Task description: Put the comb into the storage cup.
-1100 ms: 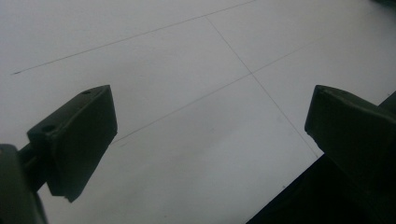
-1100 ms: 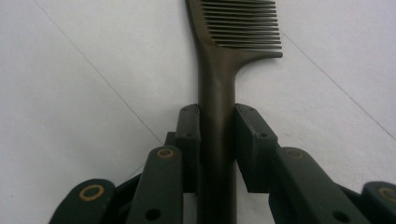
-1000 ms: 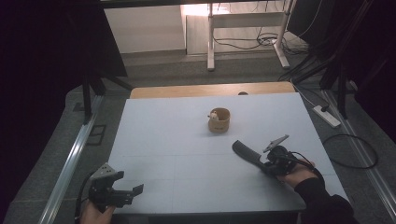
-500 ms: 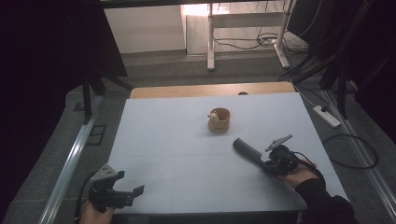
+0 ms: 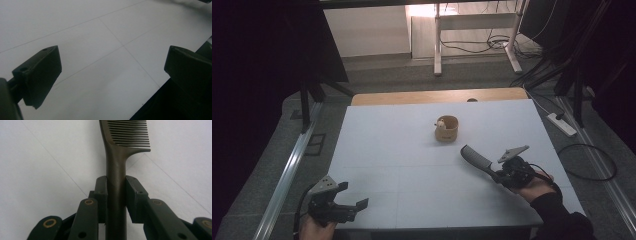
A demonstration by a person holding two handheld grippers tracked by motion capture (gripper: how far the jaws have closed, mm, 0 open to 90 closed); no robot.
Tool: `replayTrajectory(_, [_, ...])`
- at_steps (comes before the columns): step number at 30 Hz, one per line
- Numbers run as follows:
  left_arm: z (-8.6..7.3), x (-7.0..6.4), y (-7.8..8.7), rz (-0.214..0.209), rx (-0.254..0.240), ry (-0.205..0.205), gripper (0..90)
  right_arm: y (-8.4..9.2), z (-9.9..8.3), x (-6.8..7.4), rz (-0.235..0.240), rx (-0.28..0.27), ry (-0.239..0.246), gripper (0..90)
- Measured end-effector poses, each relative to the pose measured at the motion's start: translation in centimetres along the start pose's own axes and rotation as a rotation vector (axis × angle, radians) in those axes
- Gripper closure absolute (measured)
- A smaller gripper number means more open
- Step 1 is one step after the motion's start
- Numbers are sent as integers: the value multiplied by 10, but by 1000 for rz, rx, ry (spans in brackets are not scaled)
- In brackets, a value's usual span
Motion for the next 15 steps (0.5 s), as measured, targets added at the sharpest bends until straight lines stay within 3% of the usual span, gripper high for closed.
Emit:
replayTrajectory(6, [4,-6,-4,-44,-3,-27,9,7,1,2,-8,-28,7,730])
replayTrajectory(15, [14,-14,-12,-72,-12,-52,0,15,4,4,-30,-66,27,730])
Point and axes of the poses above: each handheld gripper's, and its own axes: y roughly backward along the jaws, z roughly out of its top, x roughly to its left, the point moved 5 cm from there along -y, roughly forward along the jaws, and after that the axes turned 15 degrees about y, right-handed, at the moved point
